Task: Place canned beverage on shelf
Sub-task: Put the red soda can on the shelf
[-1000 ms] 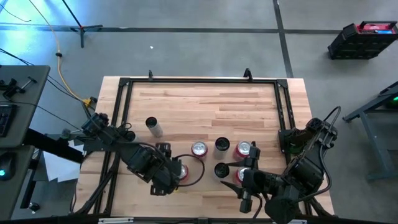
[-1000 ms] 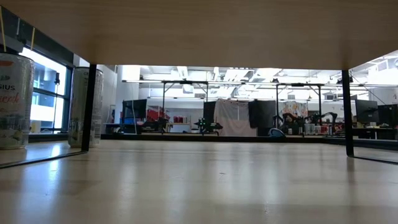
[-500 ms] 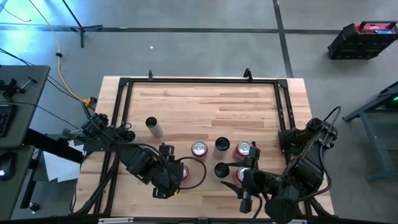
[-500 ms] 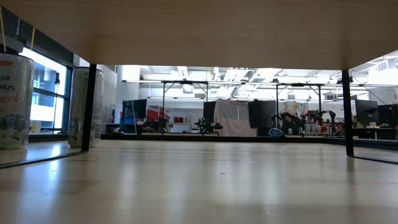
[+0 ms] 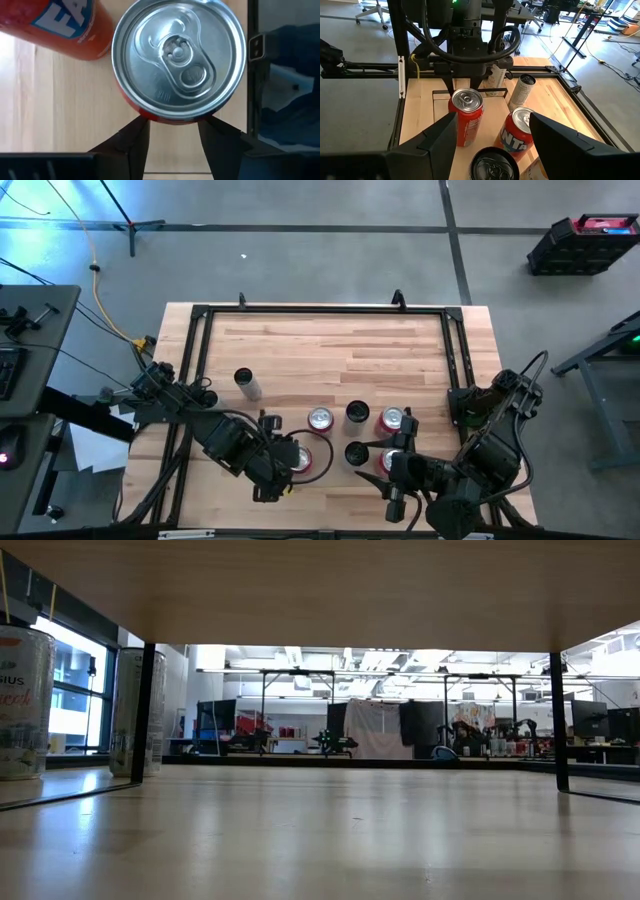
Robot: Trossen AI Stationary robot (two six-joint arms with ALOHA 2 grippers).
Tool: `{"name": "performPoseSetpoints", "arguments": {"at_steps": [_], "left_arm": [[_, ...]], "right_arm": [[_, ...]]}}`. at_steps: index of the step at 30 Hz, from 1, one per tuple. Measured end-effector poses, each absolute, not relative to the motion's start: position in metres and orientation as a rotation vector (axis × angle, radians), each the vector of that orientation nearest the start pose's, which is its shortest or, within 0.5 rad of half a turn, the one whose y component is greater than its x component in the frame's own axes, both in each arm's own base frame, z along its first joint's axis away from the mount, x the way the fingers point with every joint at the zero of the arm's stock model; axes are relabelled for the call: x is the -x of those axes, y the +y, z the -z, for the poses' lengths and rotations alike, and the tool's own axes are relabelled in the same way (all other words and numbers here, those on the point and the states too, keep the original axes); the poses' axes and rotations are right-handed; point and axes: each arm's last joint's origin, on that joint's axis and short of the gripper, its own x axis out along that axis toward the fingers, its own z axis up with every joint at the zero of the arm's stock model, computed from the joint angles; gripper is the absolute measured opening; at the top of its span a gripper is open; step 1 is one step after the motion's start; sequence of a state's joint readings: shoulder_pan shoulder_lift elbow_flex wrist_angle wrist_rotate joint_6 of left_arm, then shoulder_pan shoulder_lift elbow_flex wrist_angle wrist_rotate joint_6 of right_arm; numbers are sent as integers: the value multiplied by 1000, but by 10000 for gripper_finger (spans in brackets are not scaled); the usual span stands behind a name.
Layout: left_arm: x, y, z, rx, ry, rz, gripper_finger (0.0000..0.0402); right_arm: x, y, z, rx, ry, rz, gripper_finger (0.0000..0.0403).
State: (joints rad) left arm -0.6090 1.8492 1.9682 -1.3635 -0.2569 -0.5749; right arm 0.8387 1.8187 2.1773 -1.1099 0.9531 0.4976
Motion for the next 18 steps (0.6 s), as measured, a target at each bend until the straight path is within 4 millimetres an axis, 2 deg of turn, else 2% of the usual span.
{"name": "performPoseSetpoints", "arguments": {"at_steps": [8,18], "left_arm": [[-302,-202,-357,74,1125,-58,137],[-299,-204,-356,90,1173,-18,119]], "right_arm": [[-255,248,-444,99,422,218,231],[-255,248,-444,98,422,218,231]]}}
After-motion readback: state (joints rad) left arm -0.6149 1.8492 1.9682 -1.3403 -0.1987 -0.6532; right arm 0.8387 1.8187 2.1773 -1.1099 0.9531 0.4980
